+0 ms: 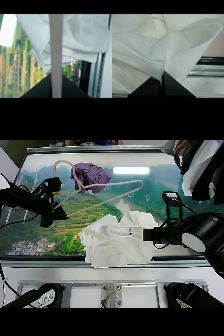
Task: Fold the clothes and pants, and hang the long-sleeved shirts on hangers.
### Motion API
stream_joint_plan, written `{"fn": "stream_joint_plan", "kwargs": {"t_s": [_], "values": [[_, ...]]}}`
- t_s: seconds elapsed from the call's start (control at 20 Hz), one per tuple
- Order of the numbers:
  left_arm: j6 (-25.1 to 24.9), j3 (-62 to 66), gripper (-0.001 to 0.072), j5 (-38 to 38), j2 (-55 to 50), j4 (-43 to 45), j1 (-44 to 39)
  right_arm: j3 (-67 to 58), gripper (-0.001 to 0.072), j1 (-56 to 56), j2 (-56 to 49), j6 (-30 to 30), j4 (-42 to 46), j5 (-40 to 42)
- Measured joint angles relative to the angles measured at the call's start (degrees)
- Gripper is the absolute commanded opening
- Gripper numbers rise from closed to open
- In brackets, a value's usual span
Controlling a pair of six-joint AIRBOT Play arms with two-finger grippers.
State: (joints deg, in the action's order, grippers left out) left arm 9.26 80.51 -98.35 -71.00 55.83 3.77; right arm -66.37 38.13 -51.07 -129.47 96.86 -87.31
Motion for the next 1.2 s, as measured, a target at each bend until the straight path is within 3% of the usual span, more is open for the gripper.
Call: {"fn": "stream_joint_plan", "kwargs": {"t_s": [0.35,0.75,1.2], "values": [[-7.7,0.0,0.0021,-4.7,0.0,-3.7,3.4,0.0,0.0025,0.0,0.0,0.0,0.0,0.0],[-9.6,-0.8,0.002,-6.4,0.0,-5.5,5.6,0.0,0.0022,0.0,0.0,0.0,-0.4,-0.1],[-12.4,-12.2,0.002,-3.3,0.5,-5.9,2.7,-6.1,0.0021,-3.2,0.2,0.6,-1.9,-0.3]]}}
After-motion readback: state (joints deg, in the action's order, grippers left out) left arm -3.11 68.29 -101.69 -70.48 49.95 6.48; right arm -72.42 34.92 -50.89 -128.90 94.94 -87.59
